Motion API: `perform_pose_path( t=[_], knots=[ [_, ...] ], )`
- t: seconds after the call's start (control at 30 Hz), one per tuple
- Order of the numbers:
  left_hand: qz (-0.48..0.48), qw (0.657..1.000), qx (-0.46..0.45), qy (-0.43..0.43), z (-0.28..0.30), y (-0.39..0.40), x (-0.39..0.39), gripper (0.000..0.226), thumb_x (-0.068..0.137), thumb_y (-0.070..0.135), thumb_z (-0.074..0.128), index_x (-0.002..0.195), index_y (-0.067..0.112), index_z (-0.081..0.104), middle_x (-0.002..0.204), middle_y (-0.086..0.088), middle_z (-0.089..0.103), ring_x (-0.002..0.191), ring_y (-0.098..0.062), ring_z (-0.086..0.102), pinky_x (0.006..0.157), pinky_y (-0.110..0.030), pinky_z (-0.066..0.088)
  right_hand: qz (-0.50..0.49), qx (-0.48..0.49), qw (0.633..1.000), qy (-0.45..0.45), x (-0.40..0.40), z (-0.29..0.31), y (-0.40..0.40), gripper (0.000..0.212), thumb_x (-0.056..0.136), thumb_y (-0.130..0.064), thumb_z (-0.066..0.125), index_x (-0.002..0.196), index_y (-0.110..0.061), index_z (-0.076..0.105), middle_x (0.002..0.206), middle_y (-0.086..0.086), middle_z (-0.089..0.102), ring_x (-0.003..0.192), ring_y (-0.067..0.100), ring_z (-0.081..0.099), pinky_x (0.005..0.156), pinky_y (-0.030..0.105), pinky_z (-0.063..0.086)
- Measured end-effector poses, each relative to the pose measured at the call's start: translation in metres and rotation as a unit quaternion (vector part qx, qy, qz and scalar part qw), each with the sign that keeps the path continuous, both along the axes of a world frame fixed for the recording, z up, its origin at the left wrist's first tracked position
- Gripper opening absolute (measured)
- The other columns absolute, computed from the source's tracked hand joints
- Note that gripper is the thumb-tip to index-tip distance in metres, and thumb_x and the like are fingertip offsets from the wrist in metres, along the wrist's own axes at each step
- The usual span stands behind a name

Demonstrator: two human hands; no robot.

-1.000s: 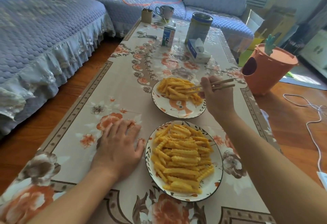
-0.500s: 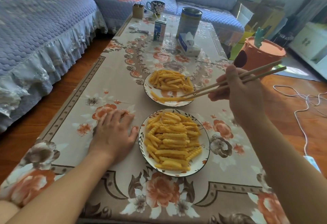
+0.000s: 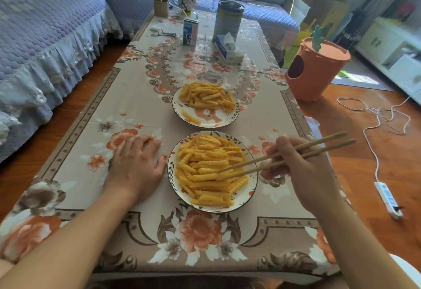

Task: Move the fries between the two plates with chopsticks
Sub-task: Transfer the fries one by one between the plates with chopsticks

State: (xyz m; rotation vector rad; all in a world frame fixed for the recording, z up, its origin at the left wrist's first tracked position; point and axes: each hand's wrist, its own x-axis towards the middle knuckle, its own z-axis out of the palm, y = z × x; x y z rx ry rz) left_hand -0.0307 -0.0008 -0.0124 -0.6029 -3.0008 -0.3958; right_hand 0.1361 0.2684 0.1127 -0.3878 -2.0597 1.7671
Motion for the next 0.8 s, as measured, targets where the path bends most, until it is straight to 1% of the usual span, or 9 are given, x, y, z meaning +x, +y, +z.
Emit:
perform_pose_path(
  t=[0.17, 0.27, 0.37, 0.47, 0.5, 0.57, 0.63, 0.7, 0.8],
  knots=[
    [-0.004, 1.0, 0.0, 0.006, -0.002, 0.0, -0.001, 0.057, 0.092, 0.054, 0.031, 0.139, 0.03, 0.053, 0.142, -0.003, 0.051, 0.135, -0.025, 0.038, 0.116, -0.048, 0.029, -0.019, 0.016, 1.0, 0.016, -0.001, 0.005, 0.009, 0.037, 0.097, -0.027, 0.055, 0.08, 0.004, 0.065, 0.059, 0.023, 0.064, 0.047, 0.033, 0.065, 0.045, 0.032, 0.055],
    [-0.004, 1.0, 0.003, 0.005, -0.001, 0.0, 0.0, 0.057, 0.092, 0.054, 0.031, 0.138, 0.029, 0.053, 0.142, -0.004, 0.051, 0.136, -0.026, 0.038, 0.116, -0.049, 0.029, -0.021, 0.012, 0.999, 0.02, -0.008, 0.004, 0.01, 0.038, 0.1, -0.027, 0.052, 0.082, 0.004, 0.064, 0.059, 0.018, 0.066, 0.048, 0.031, 0.066, 0.048, 0.033, 0.058],
    [-0.005, 1.0, 0.001, 0.006, -0.002, 0.0, 0.001, 0.057, 0.092, 0.053, 0.031, 0.138, 0.029, 0.053, 0.142, -0.003, 0.05, 0.136, -0.026, 0.037, 0.116, -0.049, 0.029, -0.049, 0.01, 0.998, 0.033, -0.023, 0.005, 0.009, 0.036, 0.101, -0.031, 0.052, 0.082, -0.002, 0.064, 0.061, 0.014, 0.067, 0.052, 0.031, 0.068, 0.053, 0.036, 0.06],
    [-0.007, 1.0, 0.0, 0.005, -0.002, 0.0, 0.0, 0.056, 0.092, 0.053, 0.03, 0.137, 0.03, 0.052, 0.142, -0.002, 0.05, 0.136, -0.025, 0.038, 0.116, -0.049, 0.03, -0.076, 0.033, 0.996, 0.037, -0.056, 0.003, 0.013, 0.032, 0.105, -0.029, 0.052, 0.086, -0.008, 0.067, 0.064, 0.01, 0.069, 0.059, 0.032, 0.071, 0.062, 0.048, 0.061],
    [-0.007, 1.0, 0.001, 0.005, -0.002, 0.0, 0.0, 0.056, 0.092, 0.053, 0.03, 0.137, 0.029, 0.053, 0.142, -0.002, 0.05, 0.136, -0.025, 0.038, 0.116, -0.049, 0.03, -0.073, 0.041, 0.996, 0.036, -0.07, 0.001, 0.015, 0.03, 0.106, -0.027, 0.053, 0.088, -0.008, 0.068, 0.065, 0.008, 0.069, 0.061, 0.032, 0.072, 0.065, 0.049, 0.062],
    [-0.007, 1.0, -0.001, 0.006, -0.002, 0.0, 0.0, 0.056, 0.092, 0.053, 0.03, 0.138, 0.03, 0.053, 0.142, -0.002, 0.05, 0.137, -0.025, 0.038, 0.116, -0.049, 0.03, -0.06, 0.062, 0.996, 0.023, -0.1, -0.005, 0.018, 0.027, 0.106, -0.024, 0.053, 0.093, -0.006, 0.069, 0.069, 0.005, 0.07, 0.065, 0.028, 0.073, 0.068, 0.046, 0.064],
    [-0.009, 1.0, 0.0, 0.008, -0.002, 0.0, 0.001, 0.056, 0.092, 0.053, 0.031, 0.138, 0.03, 0.052, 0.142, -0.001, 0.05, 0.138, -0.024, 0.038, 0.117, -0.048, 0.03, -0.048, 0.088, 0.995, 0.009, -0.127, -0.011, 0.019, 0.026, 0.106, -0.024, 0.054, 0.092, -0.009, 0.069, 0.075, 0.007, 0.07, 0.068, 0.027, 0.074, 0.07, 0.045, 0.064],
    [-0.01, 1.0, 0.002, 0.009, -0.001, 0.0, 0.001, 0.054, 0.093, 0.052, 0.032, 0.138, 0.031, 0.052, 0.142, 0.001, 0.049, 0.138, -0.023, 0.037, 0.118, -0.048, 0.03, -0.046, 0.104, 0.993, 0.007, -0.149, -0.015, 0.018, 0.024, 0.105, -0.023, 0.055, 0.089, -0.014, 0.069, 0.074, 0.008, 0.07, 0.07, 0.028, 0.073, 0.07, 0.045, 0.064],
    [-0.012, 1.0, 0.0, 0.008, -0.001, -0.001, 0.001, 0.052, 0.094, 0.052, 0.033, 0.138, 0.032, 0.05, 0.142, 0.002, 0.048, 0.139, -0.022, 0.035, 0.119, -0.047, 0.028, -0.039, 0.122, 0.992, 0.0, -0.174, -0.021, 0.014, 0.023, 0.105, -0.022, 0.056, 0.093, -0.008, 0.07, 0.077, 0.014, 0.071, 0.073, 0.035, 0.073, 0.07, 0.046, 0.063]
  ],
)
